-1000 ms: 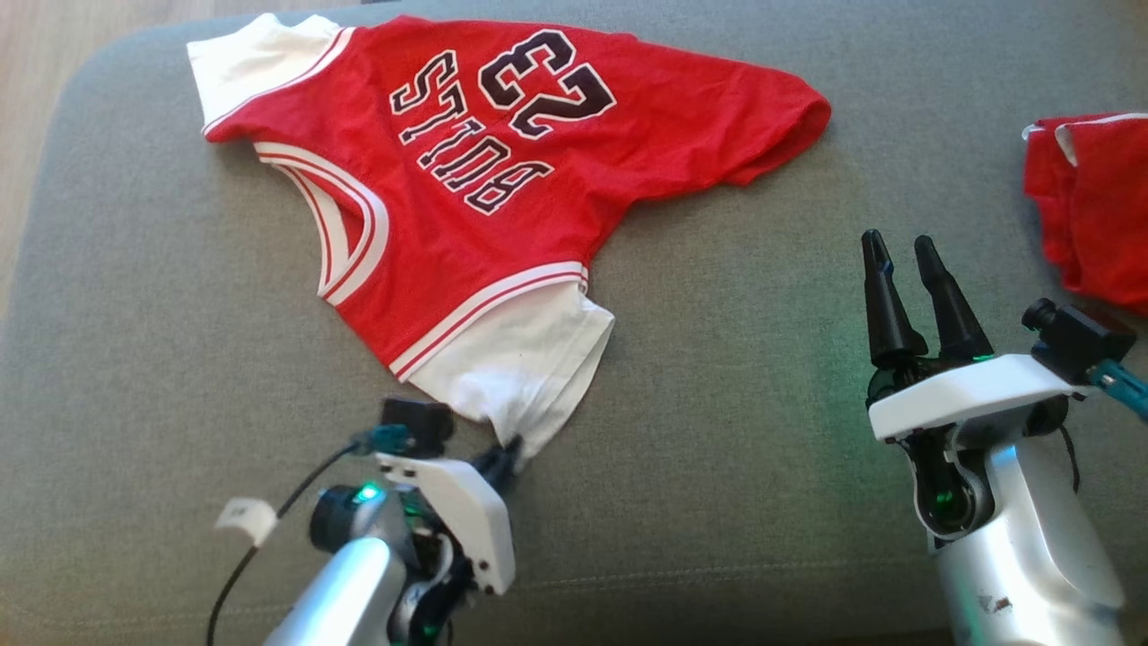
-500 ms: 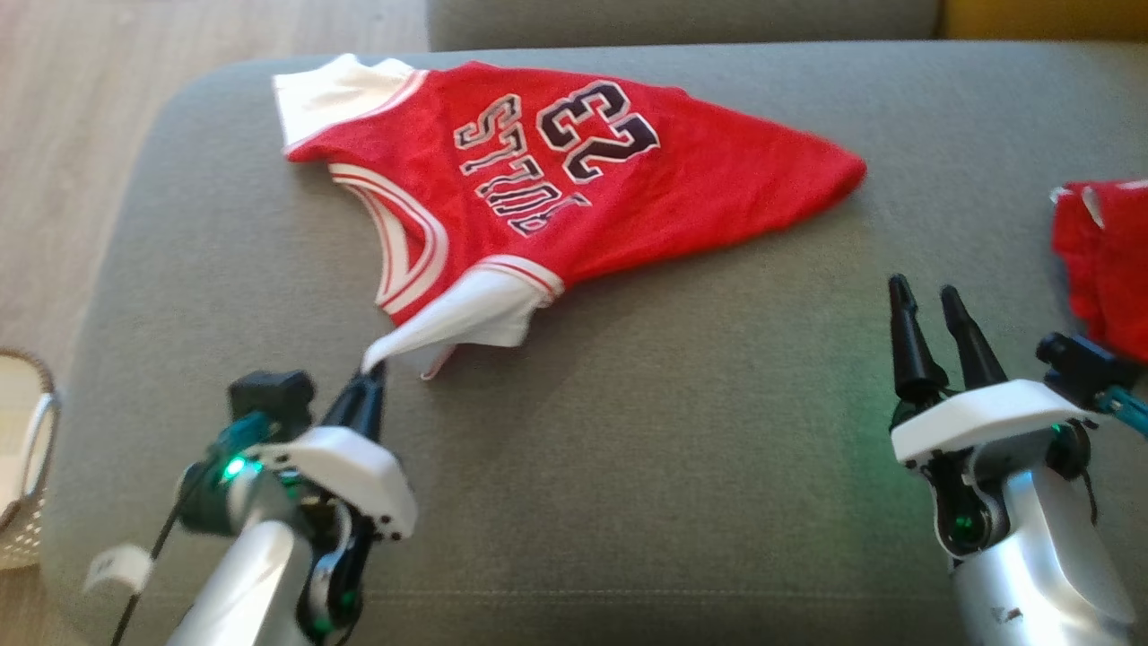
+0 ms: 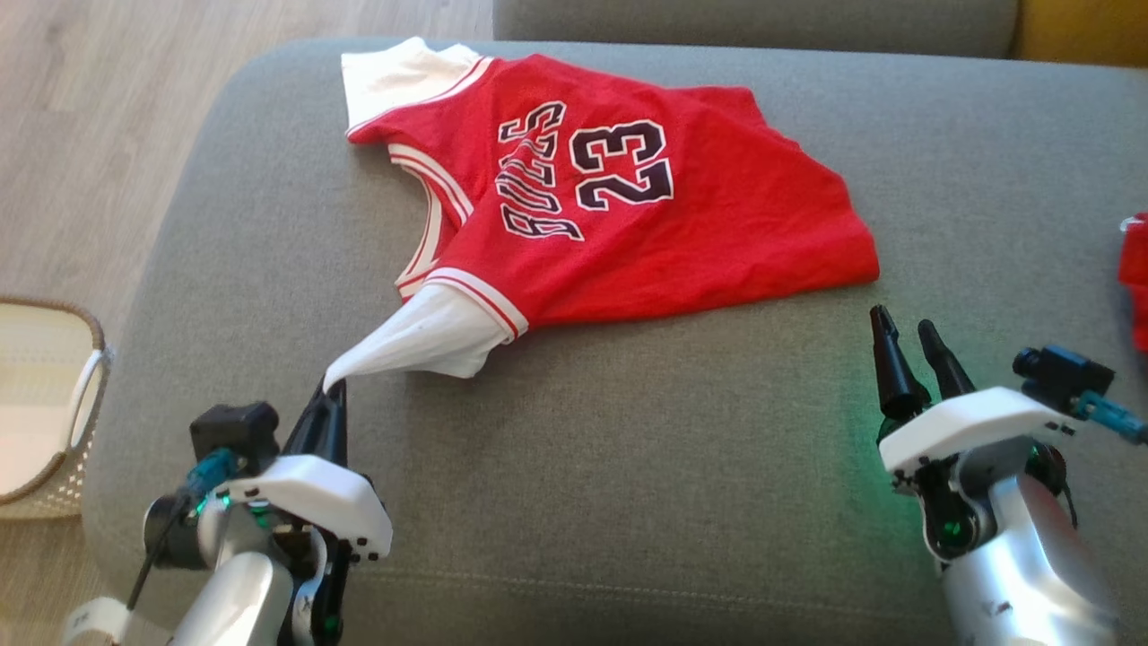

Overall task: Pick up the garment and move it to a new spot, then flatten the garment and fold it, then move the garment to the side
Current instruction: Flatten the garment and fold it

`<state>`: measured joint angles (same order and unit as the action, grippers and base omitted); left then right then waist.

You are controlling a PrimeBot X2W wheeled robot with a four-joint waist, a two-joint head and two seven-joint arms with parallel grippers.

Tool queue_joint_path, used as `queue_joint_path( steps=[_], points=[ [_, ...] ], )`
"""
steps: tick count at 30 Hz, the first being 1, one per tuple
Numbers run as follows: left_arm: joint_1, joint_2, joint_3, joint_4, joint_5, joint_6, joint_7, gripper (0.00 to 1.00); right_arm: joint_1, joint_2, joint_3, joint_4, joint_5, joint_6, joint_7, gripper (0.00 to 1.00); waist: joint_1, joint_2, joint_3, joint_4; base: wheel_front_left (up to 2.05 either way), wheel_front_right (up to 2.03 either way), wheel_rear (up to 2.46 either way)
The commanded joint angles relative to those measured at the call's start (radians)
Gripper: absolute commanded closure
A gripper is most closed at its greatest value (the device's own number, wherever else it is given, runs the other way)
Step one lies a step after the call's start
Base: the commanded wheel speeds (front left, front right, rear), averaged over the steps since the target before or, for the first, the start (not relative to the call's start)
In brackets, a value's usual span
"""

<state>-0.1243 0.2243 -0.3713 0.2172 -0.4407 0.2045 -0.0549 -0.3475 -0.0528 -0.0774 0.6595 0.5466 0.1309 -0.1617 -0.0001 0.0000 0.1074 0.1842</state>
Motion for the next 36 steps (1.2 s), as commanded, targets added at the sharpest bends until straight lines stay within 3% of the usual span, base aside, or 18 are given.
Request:
queue_joint_path(
  steps=[1,7,14,22,36],
  points=[
    [-0.041,0.02,0.044,-0.031,0.006,0.007,-0.013,1.0,-0.052,0.003,0.023,-0.021,0.006,0.0,0.0,0.0,0.0001,0.0,0.008,0.003,0.0,0.0,0.0],
    [-0.062,0.013,0.042,-0.009,0.026,0.029,-0.049,1.0,-0.127,0.003,-0.027,0.072,-0.021,0.0,-0.011,0.0,0.0001,0.0,0.039,0.026,0.0,0.0,0.0],
    [-0.1,-0.007,0.005,0.037,0.05,0.025,-0.069,1.0,-0.208,0.003,-0.108,0.187,-0.217,0.0,-0.023,0.0,0.0001,0.0,0.068,0.053,0.0,0.0,0.0],
    [-0.123,-0.015,-0.004,0.057,0.046,0.02,-0.079,1.0,-0.258,0.002,-0.192,0.255,-0.356,0.0,-0.02,0.0,0.0001,0.0,0.089,0.06,0.0,0.0,0.0],
    [-0.161,-0.023,-0.016,0.067,0.039,0.017,-0.083,1.0,-0.334,0.002,-0.168,0.316,-0.456,0.0,-0.031,0.0,0.0001,0.0,0.134,0.068,0.0,0.0,0.0]
  ],
)
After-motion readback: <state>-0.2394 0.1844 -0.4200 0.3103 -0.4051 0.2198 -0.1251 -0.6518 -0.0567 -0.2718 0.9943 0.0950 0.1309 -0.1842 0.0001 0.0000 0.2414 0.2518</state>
